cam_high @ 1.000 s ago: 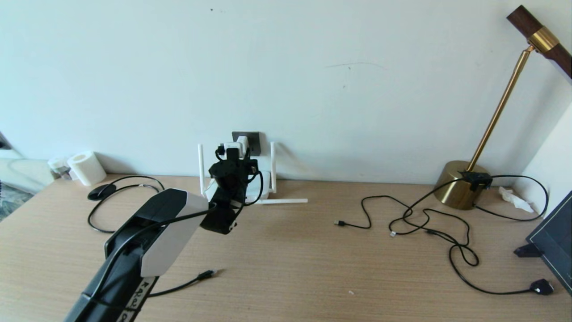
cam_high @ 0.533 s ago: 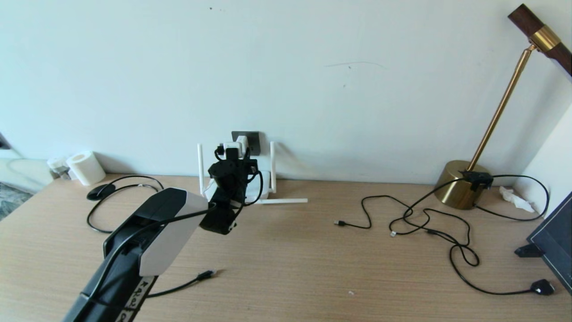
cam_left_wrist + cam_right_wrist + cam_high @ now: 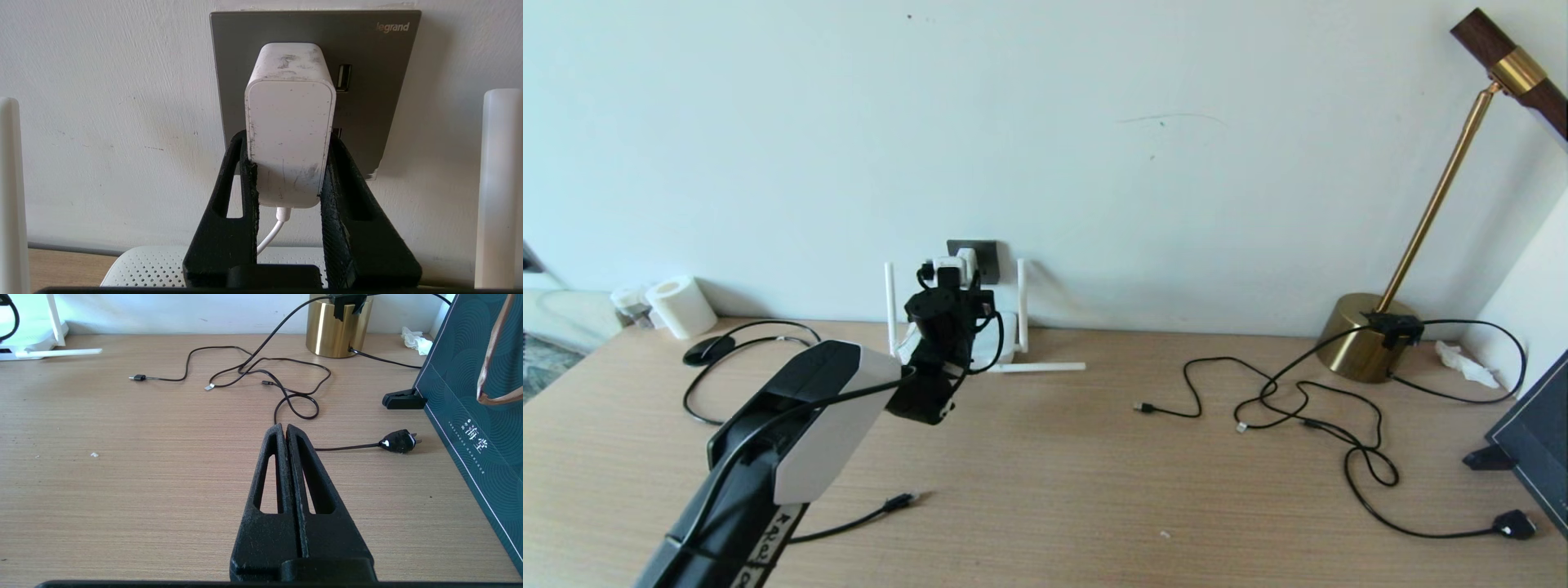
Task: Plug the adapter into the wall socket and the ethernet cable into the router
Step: Plug plug into socket
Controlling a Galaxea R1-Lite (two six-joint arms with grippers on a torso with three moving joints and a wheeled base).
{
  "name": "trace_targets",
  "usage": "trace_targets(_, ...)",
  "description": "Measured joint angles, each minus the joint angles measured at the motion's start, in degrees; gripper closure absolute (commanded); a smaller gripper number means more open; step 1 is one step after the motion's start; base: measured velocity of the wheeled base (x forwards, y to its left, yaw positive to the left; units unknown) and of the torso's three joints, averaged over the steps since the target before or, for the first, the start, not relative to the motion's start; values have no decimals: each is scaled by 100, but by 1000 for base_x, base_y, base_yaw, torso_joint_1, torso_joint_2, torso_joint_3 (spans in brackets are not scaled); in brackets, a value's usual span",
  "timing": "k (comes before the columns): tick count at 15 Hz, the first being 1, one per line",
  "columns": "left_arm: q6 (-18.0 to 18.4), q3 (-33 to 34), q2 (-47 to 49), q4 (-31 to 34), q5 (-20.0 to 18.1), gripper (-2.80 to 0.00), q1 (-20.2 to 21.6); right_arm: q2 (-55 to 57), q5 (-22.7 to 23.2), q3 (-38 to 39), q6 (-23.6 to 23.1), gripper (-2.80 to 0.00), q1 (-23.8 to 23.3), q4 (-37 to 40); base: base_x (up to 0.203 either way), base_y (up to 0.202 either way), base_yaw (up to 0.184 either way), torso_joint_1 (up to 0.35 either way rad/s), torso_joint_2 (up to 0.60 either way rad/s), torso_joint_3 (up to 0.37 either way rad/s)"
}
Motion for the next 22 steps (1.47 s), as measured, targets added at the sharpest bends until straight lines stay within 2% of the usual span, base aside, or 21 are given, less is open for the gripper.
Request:
trace_targets(3,0,-46,1,43,-11,0,13,0,-2,0,-1,0,7,2,0,0,0,0,0,0)
trace_targets(4,1,-48,1,44,-12,-280,13,0,-2,0,0,0,5,2,0,0,0,0,0,0)
trace_targets(7,0,-43,31,201,-38,-280,29,0,-4,2,-1,0,11,15,0,0,0,23,12,-8)
trace_targets(14,-5,41,50,-190,-9,-280,0,2,-2,0,-1,0,5,2,0,0,0,0,0,0)
trace_targets(18,-2,676,-226,-582,-5,-280,-28,2,-2,0,-4,0,11,4,0,0,0,0,0,0)
trace_targets(22,-8,1829,-945,-975,-26,-280,-30,2,0,0,-1,0,5,0,0,0,0,1,0,7)
